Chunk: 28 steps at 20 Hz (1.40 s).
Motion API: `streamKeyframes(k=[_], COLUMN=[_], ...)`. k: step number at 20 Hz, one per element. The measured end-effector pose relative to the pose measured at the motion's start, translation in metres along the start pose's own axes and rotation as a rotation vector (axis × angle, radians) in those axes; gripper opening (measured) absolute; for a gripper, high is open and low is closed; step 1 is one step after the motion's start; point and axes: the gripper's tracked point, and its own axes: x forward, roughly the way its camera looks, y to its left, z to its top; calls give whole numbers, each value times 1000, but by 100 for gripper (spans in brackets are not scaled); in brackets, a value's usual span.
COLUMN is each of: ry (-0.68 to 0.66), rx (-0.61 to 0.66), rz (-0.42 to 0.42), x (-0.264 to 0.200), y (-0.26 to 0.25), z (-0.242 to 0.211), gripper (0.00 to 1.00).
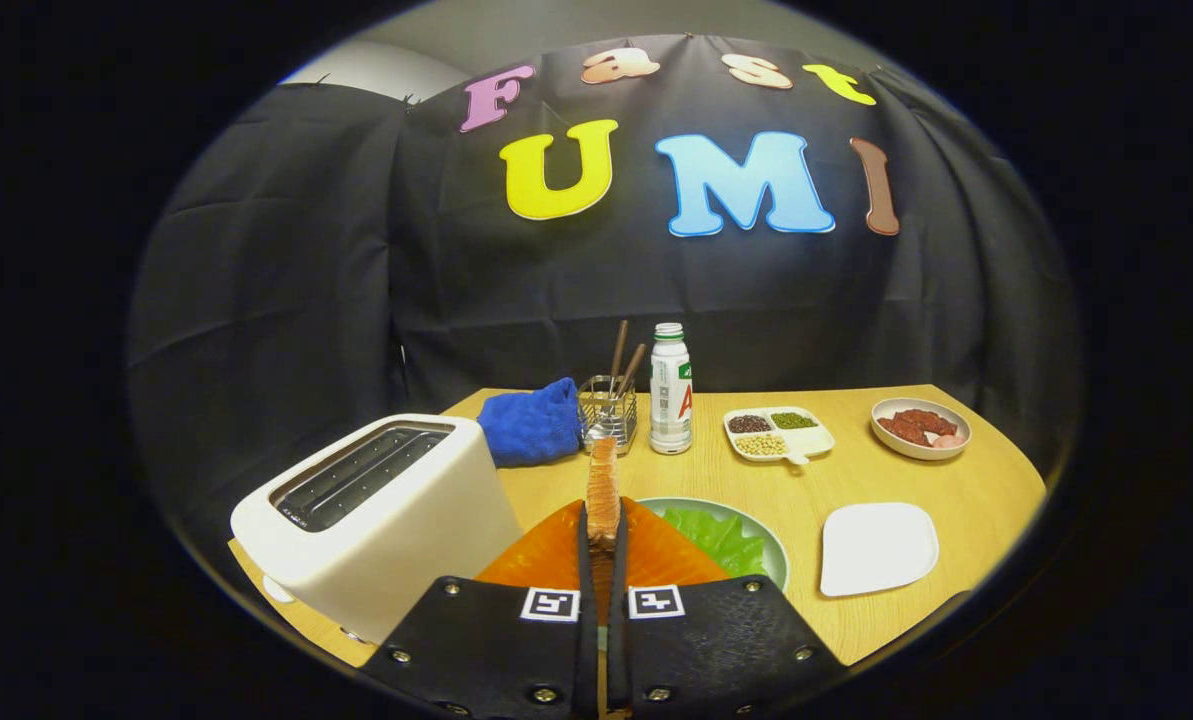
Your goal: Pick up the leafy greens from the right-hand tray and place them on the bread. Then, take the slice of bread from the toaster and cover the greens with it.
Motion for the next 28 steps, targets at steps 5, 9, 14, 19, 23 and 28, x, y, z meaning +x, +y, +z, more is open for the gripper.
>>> streamKeyframes(k=[5, 9, 14, 19, 23, 28], ry=[71, 69, 106, 121, 94, 0], rx=[64, 71, 49, 16, -9, -31], rz=[34, 36, 24, -17, -68, -103], x=[15, 17, 23, 31, 32, 22], y=[-7, -30, -55, -79, -95, -111], z=[-24, -23, -33, -45, -45, -21], gripper=[4, 4, 16, 32, 44, 54])
